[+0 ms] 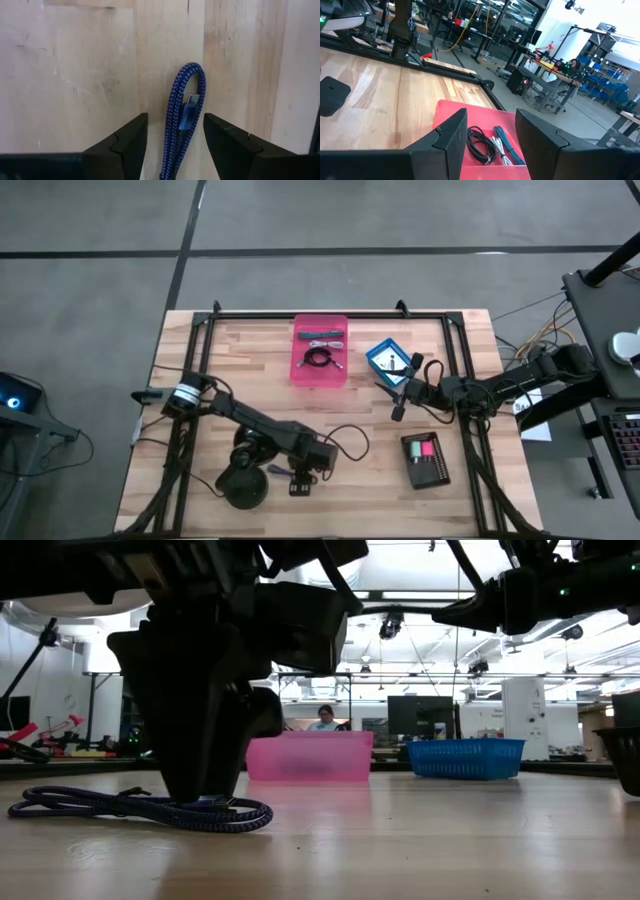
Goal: Pick and place items into bin
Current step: Put the blue charger cable into the pink bin
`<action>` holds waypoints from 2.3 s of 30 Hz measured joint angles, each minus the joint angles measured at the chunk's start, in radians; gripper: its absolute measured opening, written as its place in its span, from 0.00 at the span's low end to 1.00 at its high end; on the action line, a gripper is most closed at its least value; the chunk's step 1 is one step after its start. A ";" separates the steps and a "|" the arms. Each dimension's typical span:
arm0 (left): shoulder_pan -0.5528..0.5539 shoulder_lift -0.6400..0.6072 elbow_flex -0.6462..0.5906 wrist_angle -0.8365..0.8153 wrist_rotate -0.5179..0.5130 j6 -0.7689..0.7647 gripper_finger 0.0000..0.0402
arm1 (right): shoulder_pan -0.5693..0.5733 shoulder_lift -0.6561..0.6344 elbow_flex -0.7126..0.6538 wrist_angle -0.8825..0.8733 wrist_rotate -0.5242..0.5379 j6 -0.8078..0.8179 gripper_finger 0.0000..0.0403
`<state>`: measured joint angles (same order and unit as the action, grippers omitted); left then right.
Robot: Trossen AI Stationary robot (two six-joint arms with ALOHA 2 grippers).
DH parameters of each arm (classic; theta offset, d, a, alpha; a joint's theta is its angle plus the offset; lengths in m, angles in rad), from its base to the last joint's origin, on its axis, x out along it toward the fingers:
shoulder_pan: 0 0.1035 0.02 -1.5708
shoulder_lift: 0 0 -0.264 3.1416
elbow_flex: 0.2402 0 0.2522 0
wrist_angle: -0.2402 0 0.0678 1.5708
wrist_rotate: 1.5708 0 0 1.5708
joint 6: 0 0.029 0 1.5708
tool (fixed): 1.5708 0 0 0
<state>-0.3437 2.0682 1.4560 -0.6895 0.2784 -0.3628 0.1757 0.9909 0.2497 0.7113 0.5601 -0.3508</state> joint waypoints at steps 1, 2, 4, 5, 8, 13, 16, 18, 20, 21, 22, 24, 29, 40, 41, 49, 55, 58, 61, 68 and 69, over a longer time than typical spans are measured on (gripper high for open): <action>-0.001 0.000 -0.001 0.001 -0.010 -0.001 0.45 | 0.000 0.000 0.000 0.000 0.000 0.000 0.38; -0.001 0.000 -0.001 0.001 -0.020 -0.003 0.45 | 0.000 0.000 0.000 0.000 0.000 0.000 0.38; -0.001 0.001 -0.001 0.002 -0.028 -0.006 0.45 | 0.000 0.000 0.000 0.000 0.000 0.000 0.38; -0.001 0.001 -0.001 0.002 -0.030 -0.006 0.45 | 0.000 0.000 0.000 -0.001 0.000 0.000 0.38; -0.001 0.002 -0.003 0.003 -0.042 -0.007 0.45 | 0.000 0.000 0.000 0.000 0.000 0.000 0.38; -0.003 0.002 -0.010 0.006 -0.101 -0.022 0.45 | 0.000 0.000 0.000 0.000 0.001 0.000 0.38; -0.003 0.002 -0.013 0.008 -0.106 -0.024 0.45 | 0.000 0.000 0.000 0.000 0.001 0.000 0.38; -0.003 0.002 -0.021 0.014 -0.108 -0.024 0.45 | 0.000 0.000 0.000 -0.001 0.001 0.000 0.38; -0.003 0.002 -0.033 0.019 -0.113 -0.024 0.43 | 0.000 0.000 0.000 -0.001 0.001 0.000 0.38; -0.003 0.002 -0.040 0.026 -0.116 -0.025 0.42 | 0.000 0.000 0.000 0.000 0.001 0.000 0.38; -0.002 0.002 -0.048 0.034 -0.118 -0.025 0.40 | 0.000 0.000 0.000 -0.001 0.001 0.000 0.38; -0.002 0.002 -0.059 0.044 -0.124 -0.025 0.35 | 0.000 0.000 0.000 -0.001 0.001 0.000 0.38; 0.000 0.002 -0.069 0.052 -0.139 -0.025 0.21 | 0.000 0.000 0.000 -0.002 0.001 0.000 0.38; 0.022 0.002 -0.058 0.051 -0.099 -0.016 0.04 | 0.000 0.000 0.000 -0.002 0.002 0.000 0.38; 0.024 0.002 -0.054 0.051 -0.091 -0.015 0.04 | 0.000 0.000 0.000 -0.002 0.002 0.000 0.38; 0.047 -0.036 -0.031 0.043 -0.092 0.012 0.04 | 0.001 0.001 0.000 -0.004 0.002 0.003 0.38; 0.064 -0.114 -0.031 0.044 -0.149 0.009 0.05 | 0.001 0.001 0.000 -0.013 0.002 0.003 0.38; 0.070 -0.141 -0.032 0.041 -0.161 0.005 0.05 | 0.001 0.001 0.000 -0.021 0.002 0.003 0.38; 0.079 -0.182 -0.031 0.046 -0.197 0.010 0.05 | 0.000 0.001 0.000 -0.021 0.002 0.007 0.38; 0.099 -0.270 -0.032 0.044 -0.425 0.115 0.05 | 0.000 0.000 0.000 -0.026 0.002 0.010 0.38; 0.105 -0.279 -0.032 0.047 -0.466 0.135 0.05 | 0.000 0.000 0.000 -0.025 0.002 0.011 0.38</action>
<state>-0.2385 1.7887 1.4242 -0.6430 -0.1871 -0.2275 0.1760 0.9904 0.2501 0.6862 0.5621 -0.3401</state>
